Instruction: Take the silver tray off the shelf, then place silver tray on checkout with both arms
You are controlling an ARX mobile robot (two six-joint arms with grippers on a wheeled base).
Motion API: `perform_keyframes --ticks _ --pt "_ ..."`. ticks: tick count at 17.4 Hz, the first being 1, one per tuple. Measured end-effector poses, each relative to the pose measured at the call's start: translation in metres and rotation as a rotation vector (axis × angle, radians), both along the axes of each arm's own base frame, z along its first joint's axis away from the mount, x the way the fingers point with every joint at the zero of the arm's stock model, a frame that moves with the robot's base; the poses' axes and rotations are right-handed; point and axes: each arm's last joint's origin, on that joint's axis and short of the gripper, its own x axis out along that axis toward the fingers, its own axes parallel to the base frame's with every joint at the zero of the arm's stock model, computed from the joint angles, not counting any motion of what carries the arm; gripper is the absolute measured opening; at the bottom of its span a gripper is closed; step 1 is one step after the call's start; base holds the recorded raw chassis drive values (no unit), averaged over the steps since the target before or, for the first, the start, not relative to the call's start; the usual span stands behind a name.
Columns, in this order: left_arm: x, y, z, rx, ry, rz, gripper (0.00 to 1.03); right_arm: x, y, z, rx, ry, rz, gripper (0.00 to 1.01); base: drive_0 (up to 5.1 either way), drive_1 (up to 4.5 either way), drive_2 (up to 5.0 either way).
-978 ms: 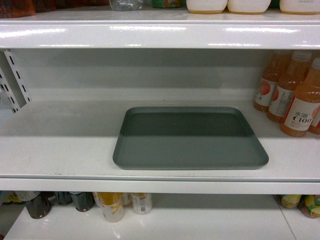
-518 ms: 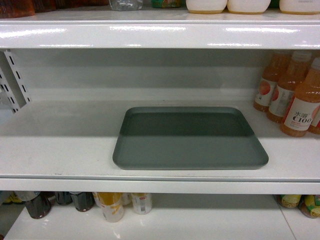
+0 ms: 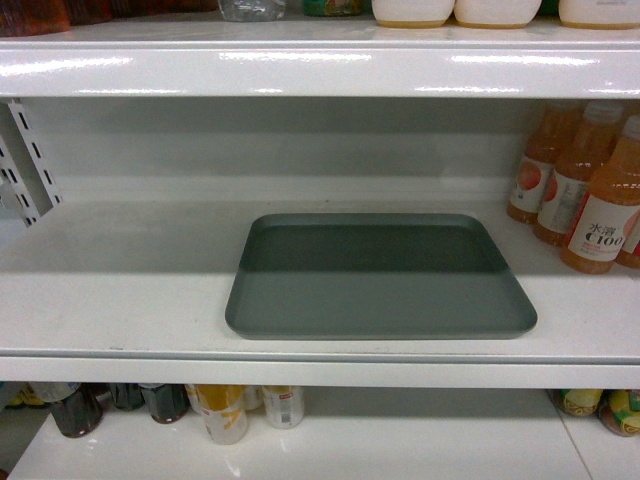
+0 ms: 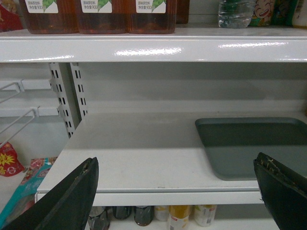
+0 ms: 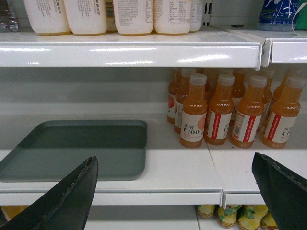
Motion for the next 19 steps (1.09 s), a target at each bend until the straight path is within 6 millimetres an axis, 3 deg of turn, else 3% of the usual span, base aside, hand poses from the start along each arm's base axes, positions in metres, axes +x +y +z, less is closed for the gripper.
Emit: perform_keyframes --ticks 10,11,12,14,19 --pt "0.000 0.000 0.000 0.000 0.000 0.000 0.98 0.000 0.000 0.000 0.000 0.005 0.000 0.98 0.0 0.00 0.0" --pt "0.000 -0.001 -0.002 0.009 0.194 0.061 0.98 0.003 0.003 -0.003 0.013 0.181 0.020 0.98 0.0 0.00 0.0" --pt "0.010 -0.007 0.002 0.059 0.402 0.083 0.98 0.013 0.008 -0.002 0.029 0.260 0.058 0.98 0.0 0.00 0.0" --pt "0.037 -0.015 -0.006 0.086 0.507 0.034 0.98 0.038 0.018 -0.005 0.071 0.335 0.134 0.98 0.0 0.00 0.0" --pt "0.120 -0.046 -0.035 0.111 0.606 -0.082 0.98 0.121 0.031 -0.027 0.166 0.490 0.169 0.98 0.0 0.00 0.0"
